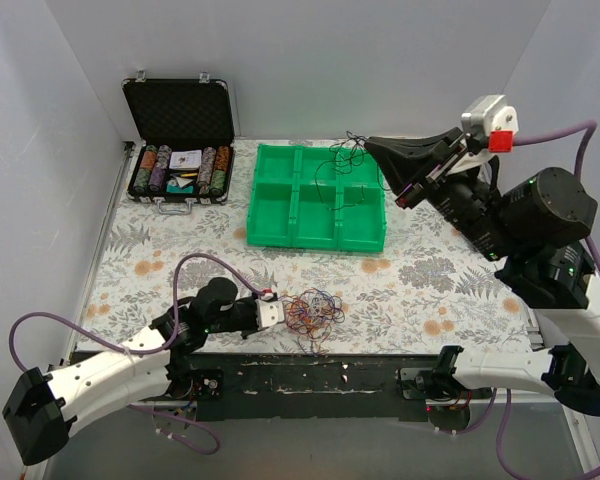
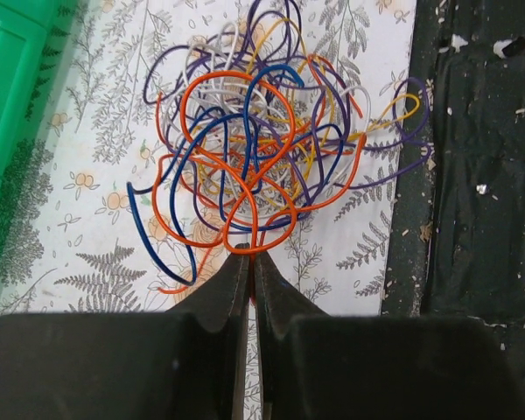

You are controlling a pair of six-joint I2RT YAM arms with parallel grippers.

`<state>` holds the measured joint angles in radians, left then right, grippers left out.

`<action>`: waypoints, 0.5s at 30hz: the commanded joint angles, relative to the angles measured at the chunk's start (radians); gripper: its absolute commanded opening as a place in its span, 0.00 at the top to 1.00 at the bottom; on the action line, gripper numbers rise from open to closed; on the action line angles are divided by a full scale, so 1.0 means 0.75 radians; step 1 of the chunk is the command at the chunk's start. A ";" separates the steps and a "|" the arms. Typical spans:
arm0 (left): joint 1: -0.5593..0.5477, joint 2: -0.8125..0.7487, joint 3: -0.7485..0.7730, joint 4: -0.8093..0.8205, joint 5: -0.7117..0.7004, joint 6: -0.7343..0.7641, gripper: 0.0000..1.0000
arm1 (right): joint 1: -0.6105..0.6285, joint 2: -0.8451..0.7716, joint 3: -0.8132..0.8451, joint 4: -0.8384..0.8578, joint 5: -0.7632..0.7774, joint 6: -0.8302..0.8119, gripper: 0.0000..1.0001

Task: Untangle the cables

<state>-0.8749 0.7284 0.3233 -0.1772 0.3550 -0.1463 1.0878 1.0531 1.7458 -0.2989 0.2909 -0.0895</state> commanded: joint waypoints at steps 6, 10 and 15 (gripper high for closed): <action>-0.005 -0.073 0.233 -0.062 -0.001 -0.175 1.00 | -0.057 0.175 -0.198 0.182 0.007 -0.012 0.99; -0.007 -0.110 0.256 -0.089 0.020 -0.208 1.00 | -0.208 0.263 -0.329 0.308 -0.148 0.056 0.99; -0.007 -0.122 0.272 -0.144 0.009 -0.175 1.00 | -0.346 0.420 -0.434 0.472 -0.304 0.091 0.99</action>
<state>-0.8749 0.6456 0.4915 -0.2302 0.3557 -0.2771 0.8852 1.3205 1.4368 -0.1184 0.1703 -0.0540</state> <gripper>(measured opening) 0.019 0.030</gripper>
